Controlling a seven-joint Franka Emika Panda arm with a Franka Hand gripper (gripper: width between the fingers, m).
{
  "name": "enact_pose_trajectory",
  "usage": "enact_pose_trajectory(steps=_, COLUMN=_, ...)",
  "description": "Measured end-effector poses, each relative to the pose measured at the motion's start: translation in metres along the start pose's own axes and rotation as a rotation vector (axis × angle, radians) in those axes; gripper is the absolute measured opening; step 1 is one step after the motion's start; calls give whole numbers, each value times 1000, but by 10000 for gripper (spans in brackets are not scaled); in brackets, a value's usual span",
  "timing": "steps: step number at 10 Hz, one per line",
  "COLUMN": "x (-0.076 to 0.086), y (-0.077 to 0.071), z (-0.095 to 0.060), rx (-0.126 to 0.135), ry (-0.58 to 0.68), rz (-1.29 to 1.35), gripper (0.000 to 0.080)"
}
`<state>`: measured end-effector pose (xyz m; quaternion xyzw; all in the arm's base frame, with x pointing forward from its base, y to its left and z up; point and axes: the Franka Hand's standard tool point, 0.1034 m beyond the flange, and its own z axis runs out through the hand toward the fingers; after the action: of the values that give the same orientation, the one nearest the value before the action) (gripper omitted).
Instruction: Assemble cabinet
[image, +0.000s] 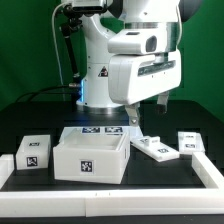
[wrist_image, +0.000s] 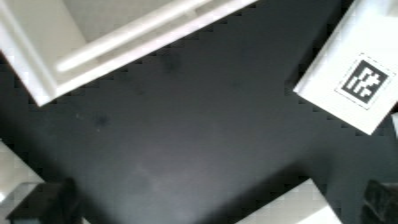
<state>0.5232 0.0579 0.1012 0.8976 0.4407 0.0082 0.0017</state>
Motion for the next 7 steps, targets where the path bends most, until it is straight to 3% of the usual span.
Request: enact_pose_trajectory(steps=7, x=-1, y=0, z=1, rx=2, ry=-1, rz=0, gripper=798)
